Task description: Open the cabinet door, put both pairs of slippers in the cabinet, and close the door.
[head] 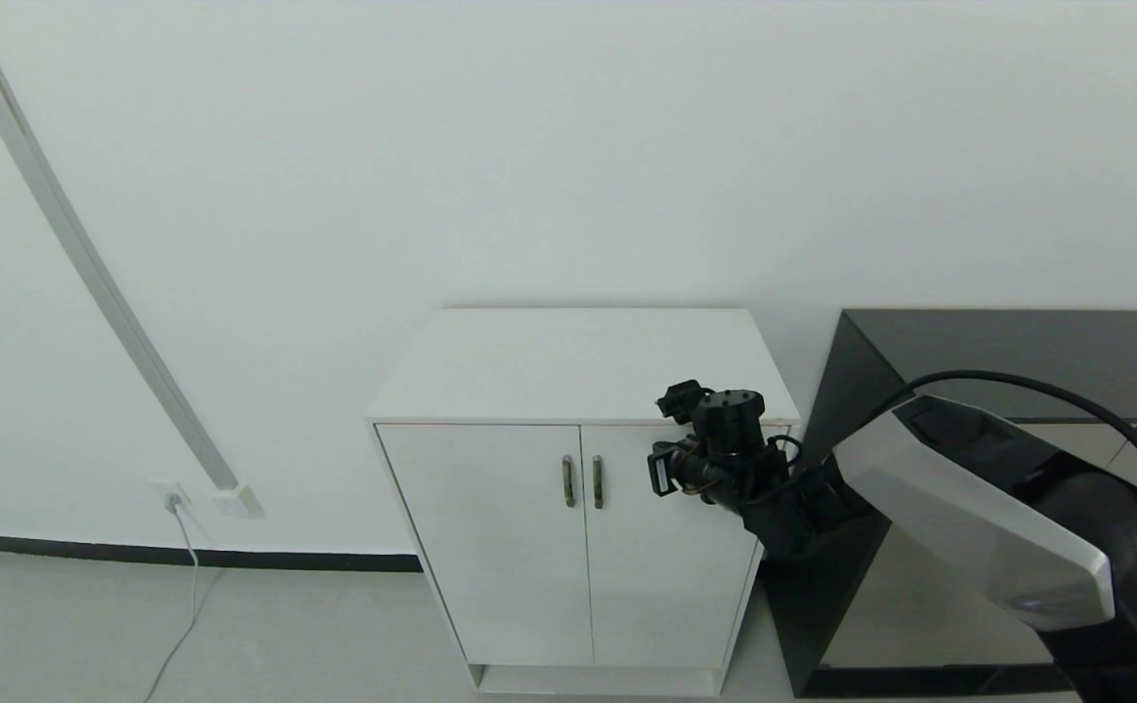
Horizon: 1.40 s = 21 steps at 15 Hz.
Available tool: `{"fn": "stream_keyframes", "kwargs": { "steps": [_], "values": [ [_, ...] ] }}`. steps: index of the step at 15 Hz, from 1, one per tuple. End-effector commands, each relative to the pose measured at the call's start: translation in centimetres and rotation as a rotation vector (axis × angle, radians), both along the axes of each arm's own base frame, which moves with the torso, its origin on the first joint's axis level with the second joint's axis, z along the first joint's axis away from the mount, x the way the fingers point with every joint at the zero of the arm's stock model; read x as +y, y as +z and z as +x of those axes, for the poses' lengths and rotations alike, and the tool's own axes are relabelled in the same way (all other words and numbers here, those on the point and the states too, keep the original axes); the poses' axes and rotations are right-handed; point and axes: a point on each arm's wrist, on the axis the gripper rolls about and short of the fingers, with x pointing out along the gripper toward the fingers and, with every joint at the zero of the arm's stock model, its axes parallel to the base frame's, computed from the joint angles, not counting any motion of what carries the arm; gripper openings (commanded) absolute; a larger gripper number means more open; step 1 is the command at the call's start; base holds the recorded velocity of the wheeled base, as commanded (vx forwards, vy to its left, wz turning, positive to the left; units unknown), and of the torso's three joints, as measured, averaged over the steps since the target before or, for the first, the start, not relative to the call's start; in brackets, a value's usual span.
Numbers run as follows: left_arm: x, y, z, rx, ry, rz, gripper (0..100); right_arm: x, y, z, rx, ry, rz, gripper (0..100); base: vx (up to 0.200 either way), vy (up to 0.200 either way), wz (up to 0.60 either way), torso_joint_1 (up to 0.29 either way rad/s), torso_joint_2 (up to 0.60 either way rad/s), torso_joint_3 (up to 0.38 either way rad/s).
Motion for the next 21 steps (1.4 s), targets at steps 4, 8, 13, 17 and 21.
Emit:
{"fn": "stream_keyframes", "kwargs": {
  "steps": [4, 8, 13, 17, 21],
  "values": [
    [0.0, 0.0, 0.0, 0.001, -0.001, 0.0, 0, 0.0, 0.1, 0.3, -0.003, -0.003, 0.002, 0, 0.0, 0.0, 0.0, 0.0, 0.0, 0.0],
    [0.0, 0.0, 0.0, 0.002, -0.001, 0.0, 0, -0.7, 0.4, -0.5, 0.009, -0.008, -0.003, 0, 0.0, 0.0, 0.0, 0.0, 0.0, 0.0],
    [0.0, 0.0, 0.0, 0.001, 0.001, 0.0, 0, -2.9, 4.2, -5.3, -0.019, 0.007, 0.01, 0, 0.0, 0.0, 0.0, 0.0, 0.0, 0.0],
    [0.0, 0.0, 0.0, -0.001, 0.001, 0.0, 0, -7.8, 7.4, -8.9, -0.062, -0.096, -0.015, 0, 0.0, 0.0, 0.0, 0.0, 0.0, 0.0],
    [0.0, 0.0, 0.0, -0.001, 0.002, -0.002, 0, -14.2, 10.3, -13.5, -0.087, -0.219, -0.019, 0, 0.0, 0.0, 0.0, 0.0, 0.0, 0.0]
  ]
}}
